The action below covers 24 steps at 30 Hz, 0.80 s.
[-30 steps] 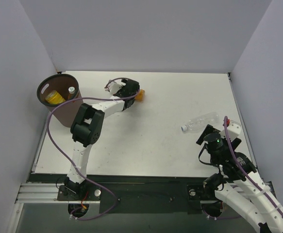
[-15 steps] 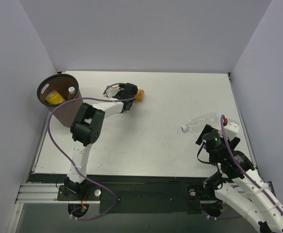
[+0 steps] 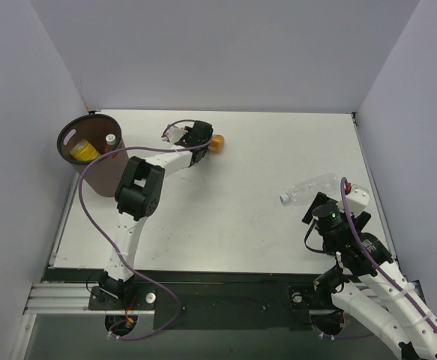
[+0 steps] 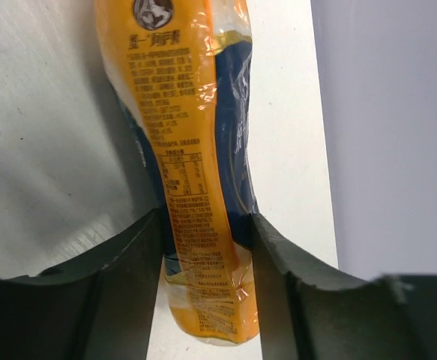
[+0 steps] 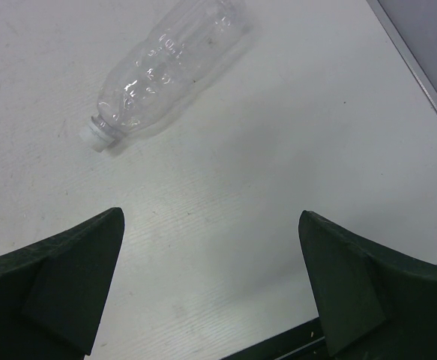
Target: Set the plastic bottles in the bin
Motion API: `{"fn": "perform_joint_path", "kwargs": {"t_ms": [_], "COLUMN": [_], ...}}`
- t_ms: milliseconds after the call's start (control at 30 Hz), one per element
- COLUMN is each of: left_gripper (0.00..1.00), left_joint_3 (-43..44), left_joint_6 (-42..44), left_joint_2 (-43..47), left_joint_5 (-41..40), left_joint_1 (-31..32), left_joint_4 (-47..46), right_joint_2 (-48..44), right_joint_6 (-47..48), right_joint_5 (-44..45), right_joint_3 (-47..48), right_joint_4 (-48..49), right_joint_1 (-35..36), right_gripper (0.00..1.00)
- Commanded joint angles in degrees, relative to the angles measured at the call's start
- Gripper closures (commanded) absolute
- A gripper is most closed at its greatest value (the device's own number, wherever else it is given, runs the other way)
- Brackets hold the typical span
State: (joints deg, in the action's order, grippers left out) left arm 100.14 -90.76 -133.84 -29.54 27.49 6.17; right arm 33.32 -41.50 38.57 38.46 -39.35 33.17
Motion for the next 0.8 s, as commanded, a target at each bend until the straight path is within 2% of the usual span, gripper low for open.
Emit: {"fn": "perform_joint_path", "kwargs": {"t_ms": [0,100,200,300,433,500,600,767], "left_gripper": [0.51,0.54,0.55,0.57,0.58,0.59,0.60,0.70], "left_joint_3": [-0.55,-5.81,-6.62,-9.17,-11.36,-13.99,-17.69,-17.35], "left_joint_6": [8.39,15.67,24.73,38.67,54.68,59.54,71.20,81.17], "left_joint_2": [5.51,9.98,13.68,20.00,30.27,36.00,45.21,54.38], "left_joint_5": [-0.35,3.60,4.93,5.28,1.59,1.07,-0.07,-5.08], "left_joint_1": [0.29,0.99,2.66,5.02,7.14,6.88,6.27,2.67], "left_joint_4": [-1.75,-10.03,-10.13,-11.88,-10.83,-11.70,-11.54,-2.93], "right_joint_2": [1.39,2.10,2.28,2.27,2.36,2.01,1.49,0.08], "right_joint_6": [0.27,0.45,0.27,-0.16,-0.87,-0.87,0.27,1.15], "right_joint_5": [1.42,0.81,0.02,-1.03,-2.44,-2.79,-2.97,-1.91], "right_joint_3": [1.18,1.53,1.45,0.48,-0.57,-0.75,-0.05,-0.66], "right_joint_4": [-0.81,0.06,1.64,3.14,4.02,4.20,3.67,3.67], "right_joint_1": [0.41,0.32,0.41,0.41,0.41,0.49,0.58,0.49], "right_gripper": [0.05,0.05,0.05,0.05,0.05,0.05,0.06,0.05]}}
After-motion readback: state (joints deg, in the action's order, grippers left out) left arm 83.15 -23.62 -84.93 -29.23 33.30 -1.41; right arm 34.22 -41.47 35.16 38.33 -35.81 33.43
